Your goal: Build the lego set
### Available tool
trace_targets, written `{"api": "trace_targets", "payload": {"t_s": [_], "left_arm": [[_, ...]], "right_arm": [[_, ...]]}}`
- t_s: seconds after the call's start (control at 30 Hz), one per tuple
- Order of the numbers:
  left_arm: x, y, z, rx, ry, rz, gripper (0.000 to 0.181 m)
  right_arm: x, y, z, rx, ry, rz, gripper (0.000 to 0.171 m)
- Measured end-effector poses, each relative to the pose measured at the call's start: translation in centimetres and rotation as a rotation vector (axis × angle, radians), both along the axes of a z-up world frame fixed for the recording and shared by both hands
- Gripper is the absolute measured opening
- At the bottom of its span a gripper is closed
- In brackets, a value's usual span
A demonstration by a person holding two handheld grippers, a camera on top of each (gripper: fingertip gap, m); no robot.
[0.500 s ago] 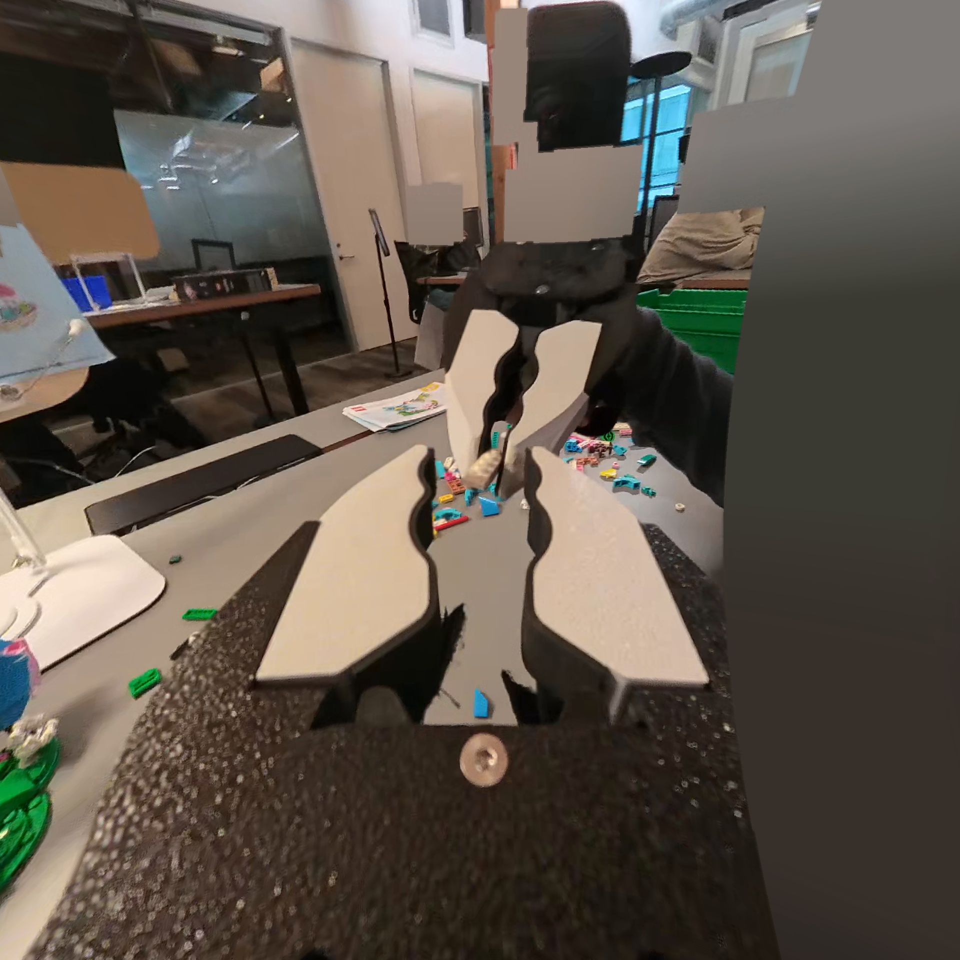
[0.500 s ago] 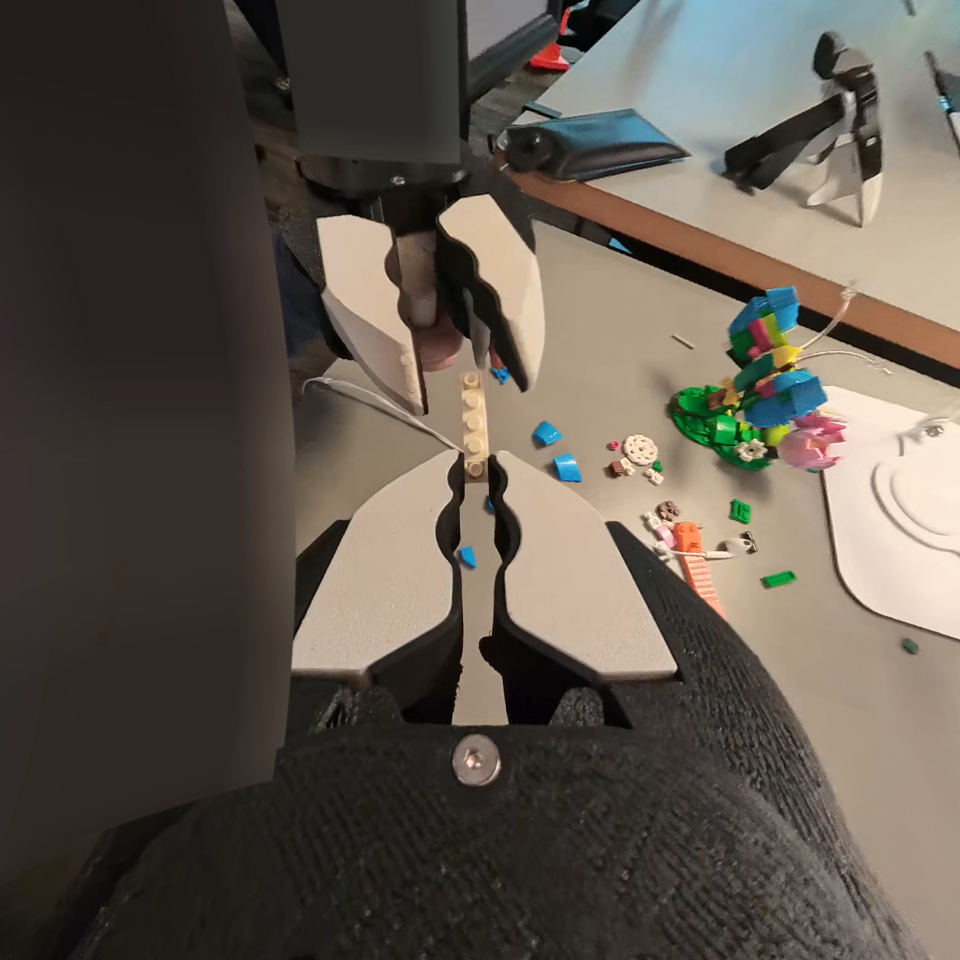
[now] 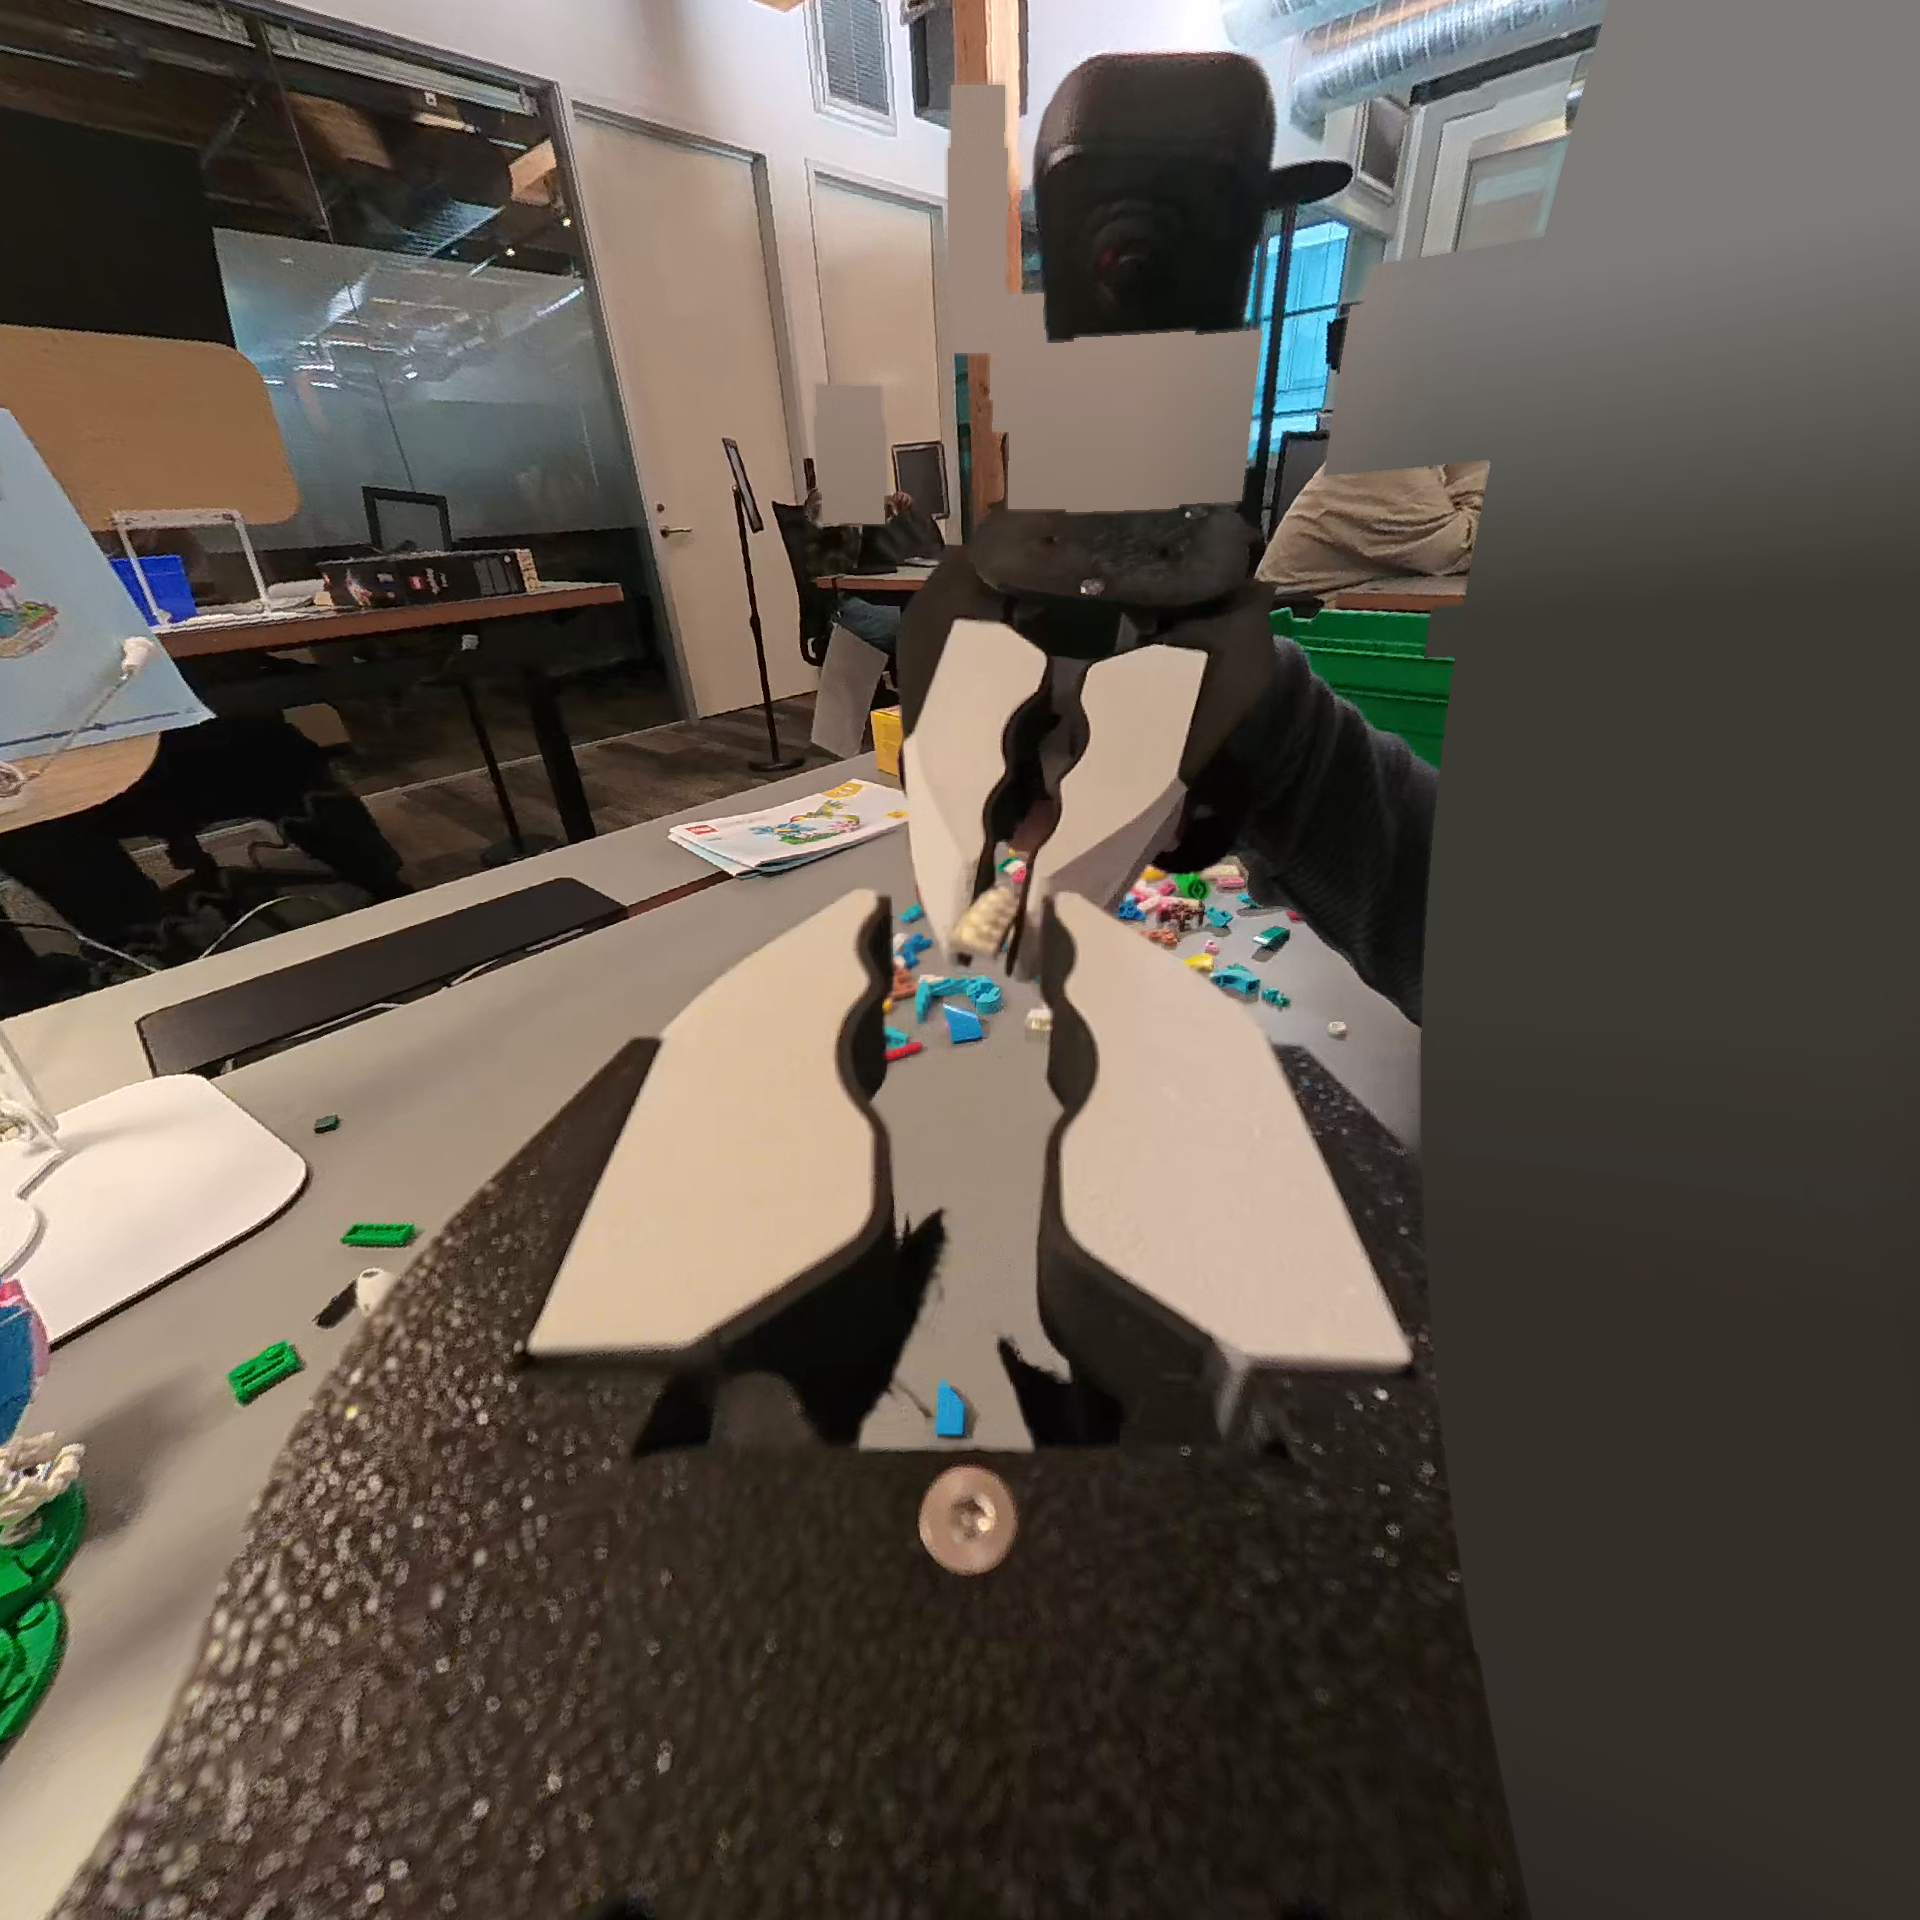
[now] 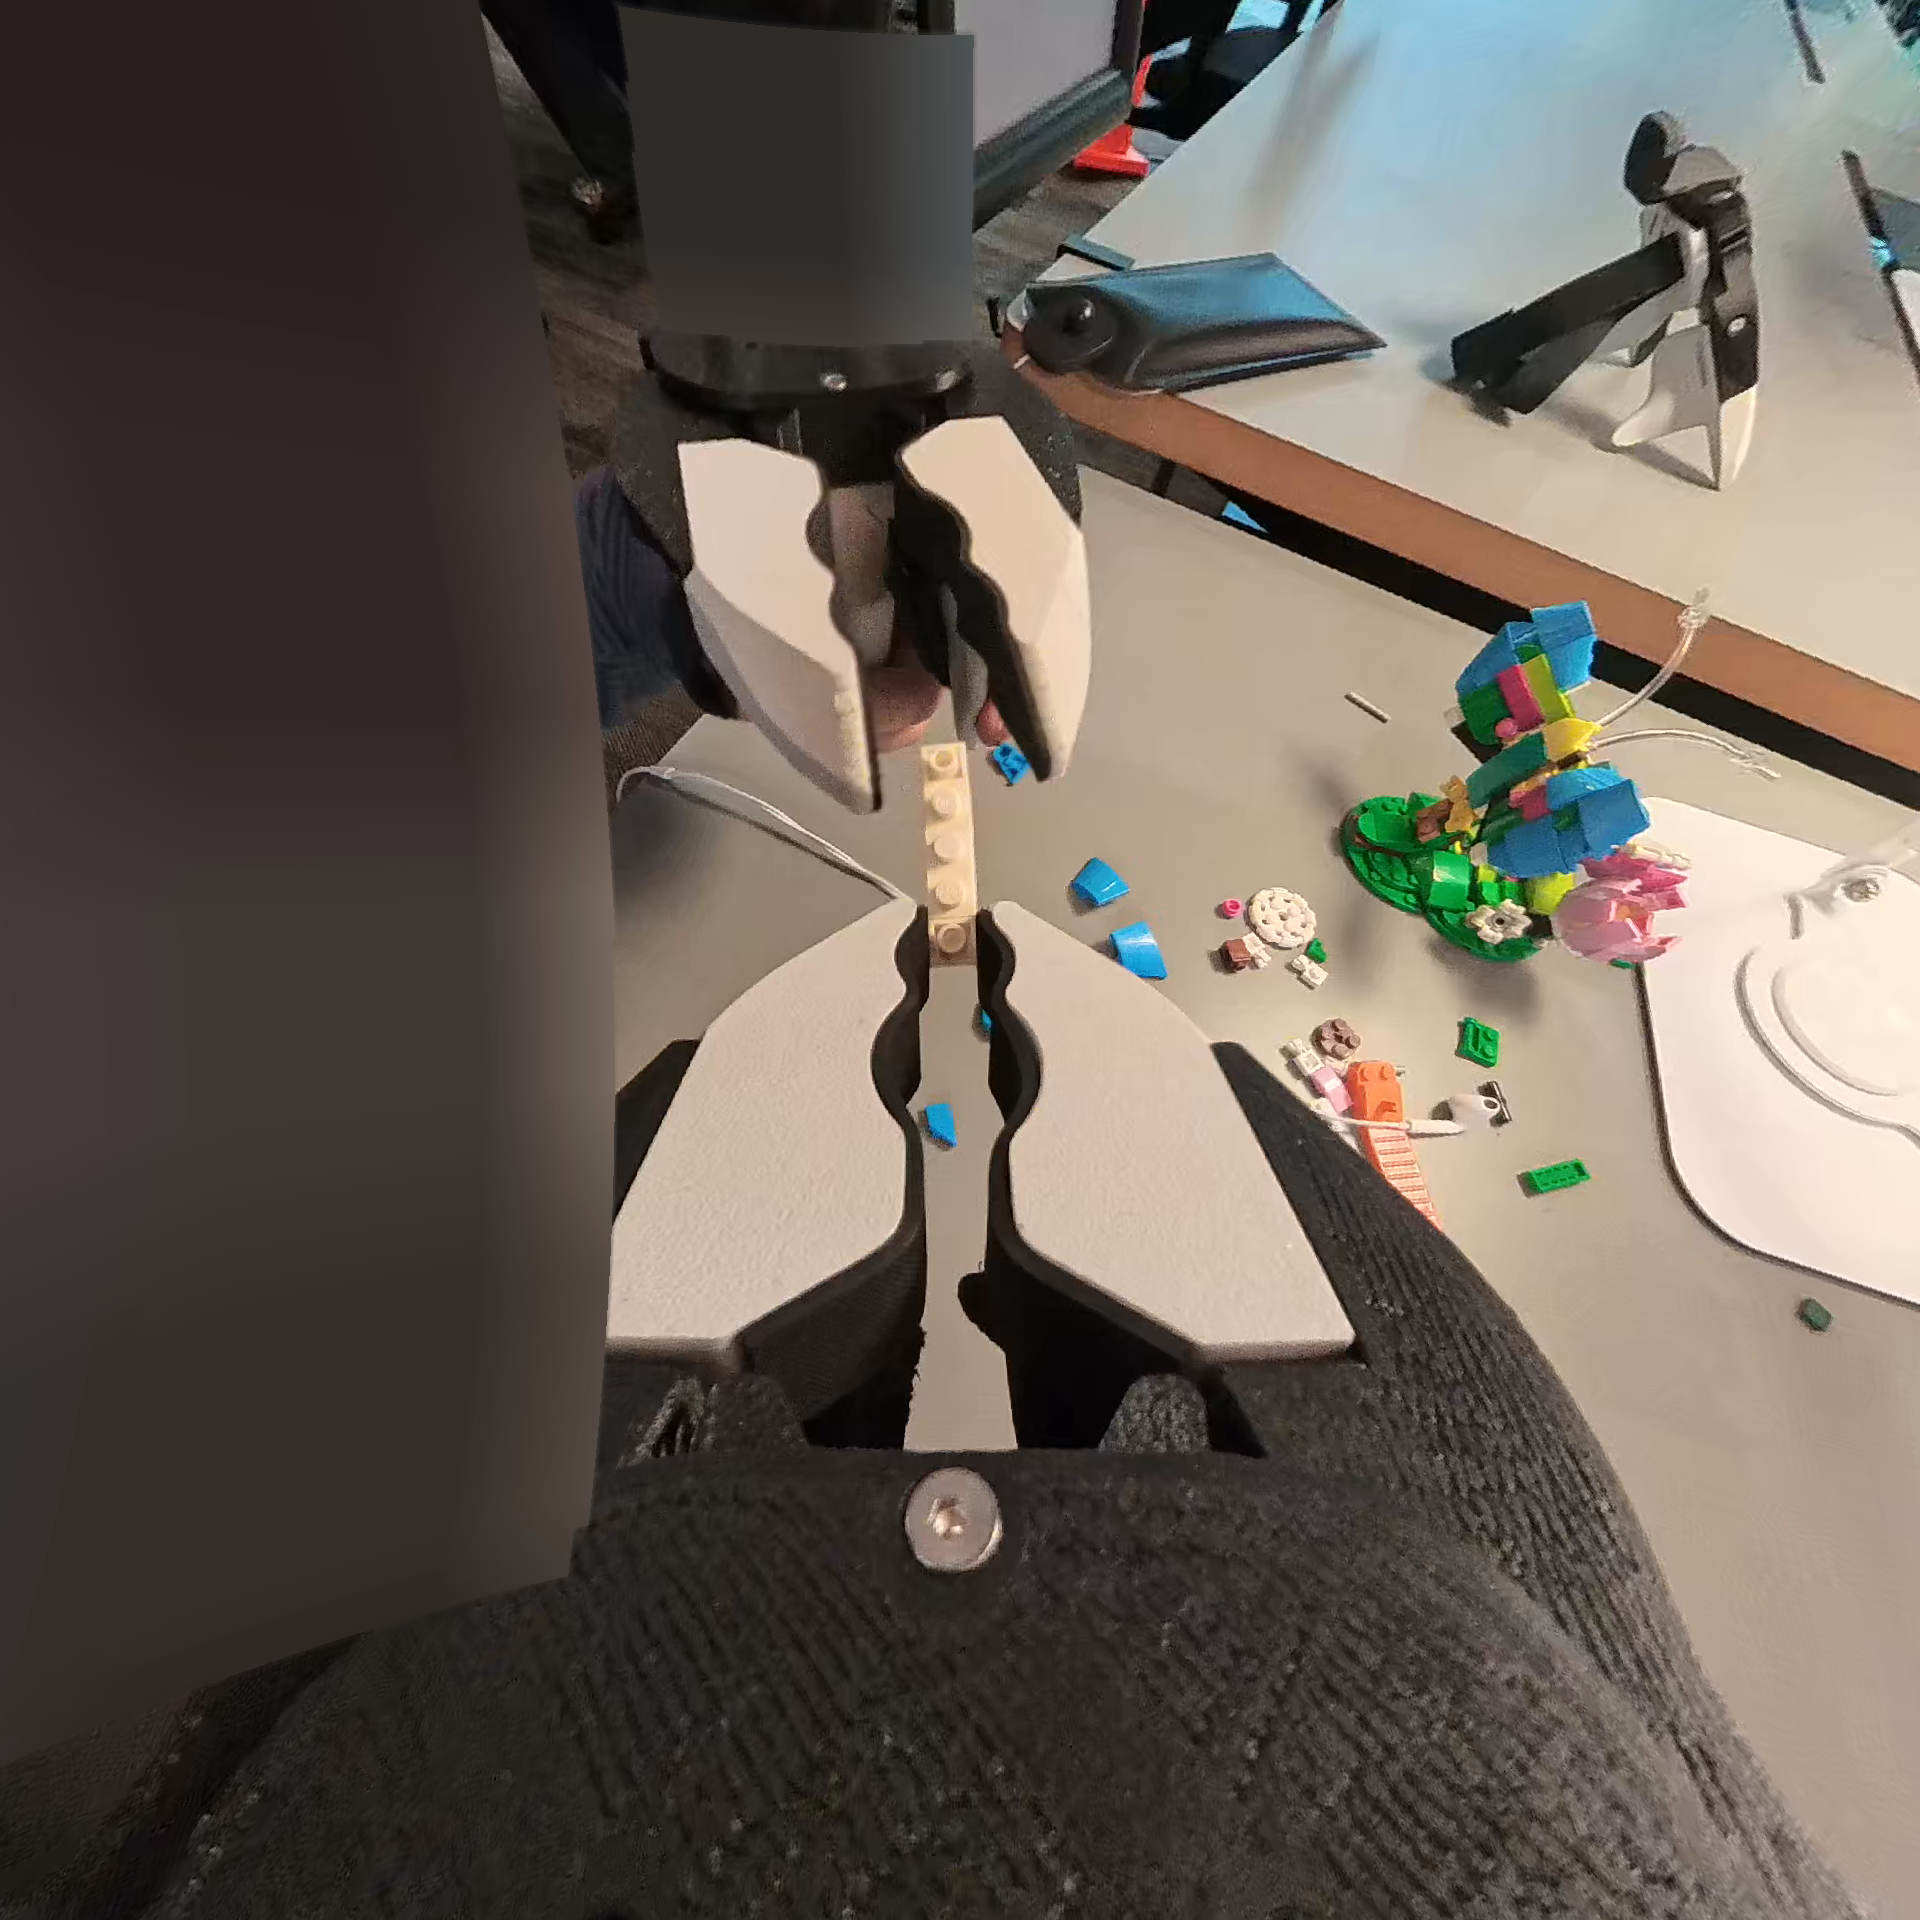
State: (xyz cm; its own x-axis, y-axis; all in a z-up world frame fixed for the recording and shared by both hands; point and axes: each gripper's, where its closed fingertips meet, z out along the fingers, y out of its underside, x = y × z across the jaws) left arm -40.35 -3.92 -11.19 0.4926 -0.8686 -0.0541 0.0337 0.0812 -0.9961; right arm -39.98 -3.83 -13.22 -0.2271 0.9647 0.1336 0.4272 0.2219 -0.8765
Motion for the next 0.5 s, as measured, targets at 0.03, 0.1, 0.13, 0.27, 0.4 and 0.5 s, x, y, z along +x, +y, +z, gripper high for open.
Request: {"api": "trace_targets", "payload": {"t_s": [0.03,0.1,0.13,0.27,0.4,0.5], "left_arm": [[0.04,0.03,-0.15,0.001,0.011,0.002,0.029],[0.24,0.07,-0.29,-0.001,0.015,0.000,0.031],[0.31,0.18,-0.28,-0.006,0.009,0.002,0.030],[0.55,0.32,-0.27,-0.033,-0.022,-0.011,0.032],[0.46,0.50,-0.53,-0.046,-0.009,-0.001,0.028],[0.49,0.43,-0.72,-0.050,0.007,-0.004,0.025]], "right_arm": [[0.02,0.12,0.12,-0.002,0.007,-0.006,0.007],[0.01,0.22,0.33,0.002,0.017,-0.014,0.007],[-0.03,0.30,0.39,0.006,0.021,-0.021,0.007],[-0.01,0.33,0.28,0.014,0.009,-0.028,0.007],[0.14,0.53,-0.03,0.044,-0.012,-0.039,0.007],[0.19,0.54,-0.24,0.064,-0.026,-0.039,0.007]]}}
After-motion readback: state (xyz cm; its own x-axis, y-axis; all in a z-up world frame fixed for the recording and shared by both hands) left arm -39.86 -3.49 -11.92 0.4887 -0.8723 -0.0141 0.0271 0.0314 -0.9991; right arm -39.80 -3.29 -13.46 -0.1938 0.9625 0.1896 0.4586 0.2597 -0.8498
